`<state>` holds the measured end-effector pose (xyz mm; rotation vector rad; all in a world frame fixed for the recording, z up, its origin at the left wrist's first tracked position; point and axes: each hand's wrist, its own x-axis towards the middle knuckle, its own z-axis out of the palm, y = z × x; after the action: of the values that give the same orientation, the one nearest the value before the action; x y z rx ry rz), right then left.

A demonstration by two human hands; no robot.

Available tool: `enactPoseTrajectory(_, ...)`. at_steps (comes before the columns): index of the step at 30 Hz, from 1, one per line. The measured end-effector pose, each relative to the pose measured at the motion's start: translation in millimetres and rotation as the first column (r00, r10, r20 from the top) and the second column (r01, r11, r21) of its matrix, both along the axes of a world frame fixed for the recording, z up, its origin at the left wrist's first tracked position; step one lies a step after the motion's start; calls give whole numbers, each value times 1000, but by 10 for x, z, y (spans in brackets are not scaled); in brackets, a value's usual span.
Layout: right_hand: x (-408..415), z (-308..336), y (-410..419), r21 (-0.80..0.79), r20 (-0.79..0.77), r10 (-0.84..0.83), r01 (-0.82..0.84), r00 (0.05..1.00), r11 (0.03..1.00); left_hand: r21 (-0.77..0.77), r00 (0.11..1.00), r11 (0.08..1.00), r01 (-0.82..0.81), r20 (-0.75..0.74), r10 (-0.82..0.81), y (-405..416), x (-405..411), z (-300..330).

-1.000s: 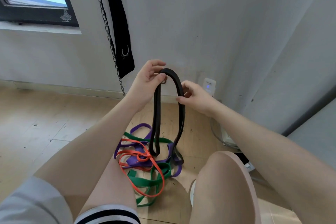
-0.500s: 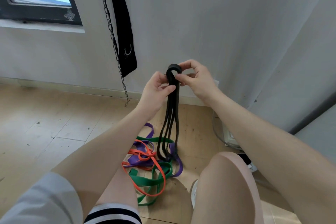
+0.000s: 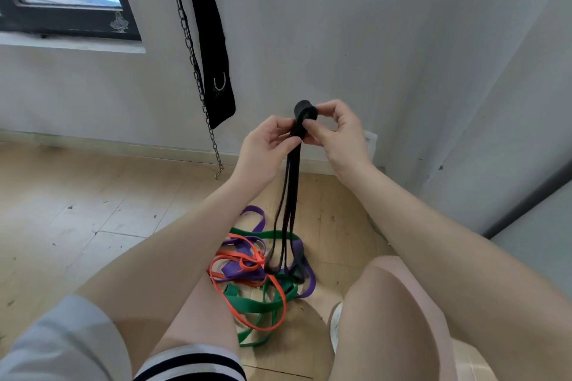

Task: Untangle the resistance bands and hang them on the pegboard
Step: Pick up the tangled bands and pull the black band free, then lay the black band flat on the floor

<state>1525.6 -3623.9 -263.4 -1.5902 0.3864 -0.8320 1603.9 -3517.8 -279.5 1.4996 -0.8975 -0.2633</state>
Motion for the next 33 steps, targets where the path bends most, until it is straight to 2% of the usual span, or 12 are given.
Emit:
enactPoseTrajectory(7,-39,-23,66,4,-15,122,-122,992,993,24,996,997,-77,48,76,7,7,4)
enactPoseTrajectory(10,-77,-16,72,38,18,178,-179,984,983,-33,993,992,-122,-4,122,16,37,98)
enactPoseTrajectory(14,-123,-278,233,8,-35,56,-56,998,998,-71,975,973,-221,-10,221,-50,-25,180)
enactPoseTrajectory(17,-140,-541,377,-141,-228,-5,-28,974,990,-85,953,950,-301,-40,299,-141,-78,212)
enactPoseTrajectory(20,-45,-717,388,-232,-301,-111,40,947,972,-126,932,929,-347,-159,326,-266,-47,260)
enactPoseTrajectory(23,60,-835,234,-158,-290,-160,118,944,980,-169,892,903,-395,-307,332,-406,62,247)
enactPoseTrajectory(25,97,-897,-13,-147,-306,-166,126,937,981,-134,836,880,-455,-403,371,-478,237,123)
enactPoseTrajectory(27,182,-944,-346,-277,-372,-190,87,909,957,-70,735,855,-513,-550,396,-564,466,-108)
enactPoseTrajectory(30,488,-999,-873,-489,-470,-217,-48,856,871,-7,518,816,-578,-776,360,-802,834,-527)
enactPoseTrajectory(33,952,-1248,-1286,-597,-578,-214,-230,787,769,72,383,801,-595,-851,361,-1107,1293,-1002)
